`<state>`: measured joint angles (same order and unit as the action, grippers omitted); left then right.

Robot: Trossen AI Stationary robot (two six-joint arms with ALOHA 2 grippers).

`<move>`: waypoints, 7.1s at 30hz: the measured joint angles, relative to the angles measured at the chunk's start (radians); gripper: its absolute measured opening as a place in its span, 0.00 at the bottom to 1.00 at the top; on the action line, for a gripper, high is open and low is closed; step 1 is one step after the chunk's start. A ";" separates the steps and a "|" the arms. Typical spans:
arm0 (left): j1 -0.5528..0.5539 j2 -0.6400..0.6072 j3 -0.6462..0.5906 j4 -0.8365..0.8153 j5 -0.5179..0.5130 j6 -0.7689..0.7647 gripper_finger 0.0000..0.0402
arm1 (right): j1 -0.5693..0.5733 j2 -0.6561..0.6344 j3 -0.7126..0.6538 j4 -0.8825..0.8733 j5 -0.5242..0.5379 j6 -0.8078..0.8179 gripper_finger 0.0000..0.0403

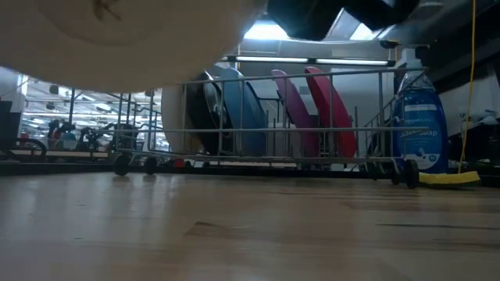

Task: Sort dishes
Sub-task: Put the white plate in the dish rack

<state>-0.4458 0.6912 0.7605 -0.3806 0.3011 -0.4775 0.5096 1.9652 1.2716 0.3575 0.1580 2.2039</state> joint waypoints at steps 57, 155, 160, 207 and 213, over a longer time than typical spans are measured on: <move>-0.163 0.010 -0.002 -0.218 -0.268 0.537 0.38 | -0.254 0.000 0.001 0.318 -0.194 0.152 0.16; -0.201 -0.007 0.070 0.157 -0.776 0.489 0.10 | -0.270 -0.367 0.070 0.497 -0.195 -0.988 0.34; -0.110 0.106 0.070 0.404 -0.797 0.413 0.10 | -0.312 -0.524 0.070 0.265 -0.196 -1.178 0.34; 0.783 1.515 1.281 0.619 -0.790 -0.171 0.11 | -0.930 -1.124 0.070 -1.013 0.363 -1.879 0.34; 0.808 1.515 1.282 0.617 -0.789 -0.173 0.11 | -0.930 -1.040 0.070 -1.017 0.363 -1.879 0.34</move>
<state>0.3621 2.2064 2.0422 0.2362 -0.4875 -0.6506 -0.4202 0.9256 1.3415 -0.6599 0.5212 0.3252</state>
